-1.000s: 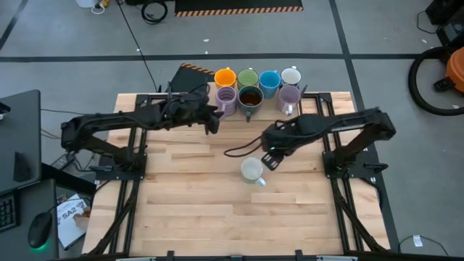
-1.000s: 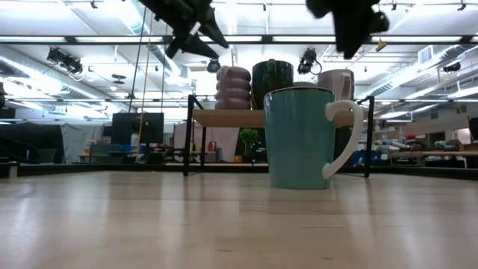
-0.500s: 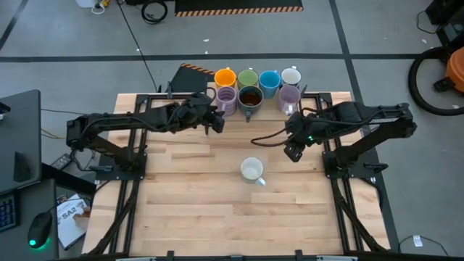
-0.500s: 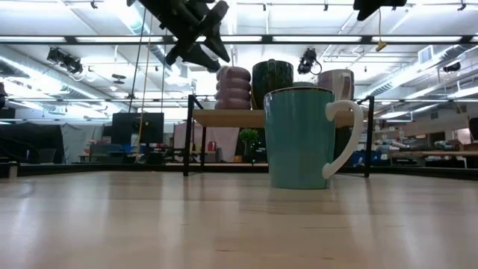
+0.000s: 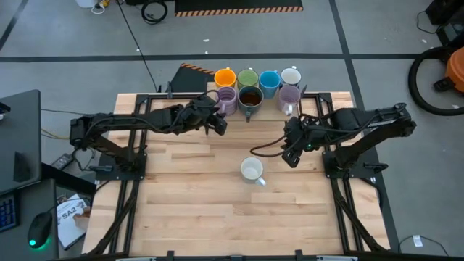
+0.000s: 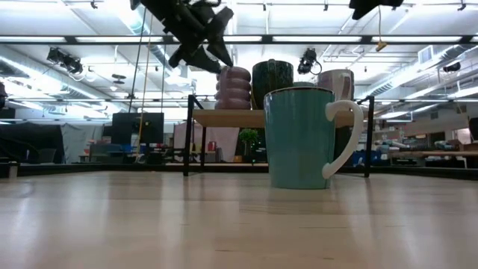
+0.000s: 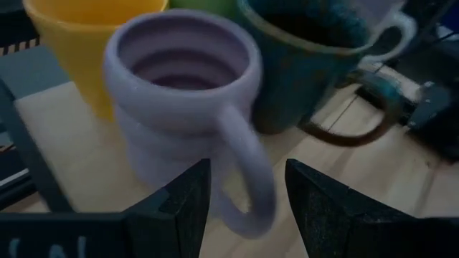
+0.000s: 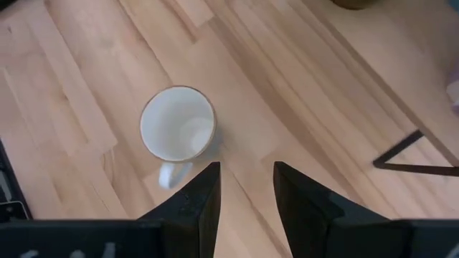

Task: Place coffee mugs
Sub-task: Adjust the mugs on the shelf

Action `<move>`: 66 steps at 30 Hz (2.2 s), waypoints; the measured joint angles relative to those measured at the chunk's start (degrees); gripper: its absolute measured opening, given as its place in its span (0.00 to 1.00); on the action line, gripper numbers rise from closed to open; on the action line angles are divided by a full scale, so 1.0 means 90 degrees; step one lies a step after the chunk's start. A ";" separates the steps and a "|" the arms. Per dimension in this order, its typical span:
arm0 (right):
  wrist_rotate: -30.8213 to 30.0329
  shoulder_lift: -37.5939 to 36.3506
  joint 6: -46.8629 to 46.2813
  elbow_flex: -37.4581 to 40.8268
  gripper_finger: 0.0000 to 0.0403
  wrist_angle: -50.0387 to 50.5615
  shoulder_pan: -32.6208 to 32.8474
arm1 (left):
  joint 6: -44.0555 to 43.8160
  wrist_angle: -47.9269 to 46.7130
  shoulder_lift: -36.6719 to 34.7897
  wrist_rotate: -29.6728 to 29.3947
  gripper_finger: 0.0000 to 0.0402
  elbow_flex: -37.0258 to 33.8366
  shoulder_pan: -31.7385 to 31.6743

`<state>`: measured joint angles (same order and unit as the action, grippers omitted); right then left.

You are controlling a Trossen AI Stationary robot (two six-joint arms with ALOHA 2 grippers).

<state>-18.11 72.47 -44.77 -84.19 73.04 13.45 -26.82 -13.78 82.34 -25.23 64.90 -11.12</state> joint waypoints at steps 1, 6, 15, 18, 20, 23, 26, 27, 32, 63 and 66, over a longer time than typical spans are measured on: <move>0.0014 -0.0001 0.0000 0.0045 0.33 -0.0030 0.0000 | -0.0009 -0.0043 0.0004 -0.0003 0.47 -0.0007 -0.0015; 0.0188 -0.0001 -0.0002 0.0240 0.33 -0.0191 0.0000 | -0.0113 0.0034 0.0163 0.0185 0.45 -0.0006 -0.0036; 0.0410 0.0002 0.0003 0.0307 0.33 -0.0226 0.0007 | 0.0215 0.0227 0.0148 0.1141 0.41 -0.0006 -0.0109; 0.0420 0.0002 0.0038 0.0307 0.33 -0.0228 0.0007 | 0.0272 0.0228 0.0112 0.1160 0.40 0.0001 -0.0151; 0.0424 0.0002 0.0044 0.0307 0.33 -0.0228 0.0007 | 0.0354 0.0173 0.0068 0.1174 0.40 -0.0006 -0.0190; 0.0438 0.0002 0.0044 0.0307 0.33 -0.0227 0.0007 | 0.0597 0.0162 -0.0123 0.1169 0.40 0.0001 -0.0220; 0.0466 -0.0001 0.0044 0.0307 0.33 -0.0224 0.0007 | 0.0858 0.0012 -0.0403 0.1199 0.40 0.0001 -0.0265; 0.0462 -0.0001 0.0044 0.0307 0.33 -0.0224 0.0007 | 0.0893 -0.0018 -0.0509 0.1223 0.40 0.0001 -0.0297; 0.0349 -0.0001 0.0046 0.0307 0.33 -0.0226 0.0005 | 0.1160 -0.0081 -0.0738 0.1271 0.40 0.0216 -0.0644; 0.0269 -0.0003 0.0092 0.0309 0.33 -0.0519 -0.0141 | 0.0407 -0.5332 0.2411 0.1243 0.40 0.5157 -0.1553; 0.0300 -0.0003 0.0101 0.0309 0.33 -0.0615 -0.0141 | 0.0426 -0.5435 0.2454 0.1075 0.40 0.5157 -0.1551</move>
<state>-15.41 72.44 -43.86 -81.41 67.51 12.19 -22.99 -62.70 104.43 -15.55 111.31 -25.08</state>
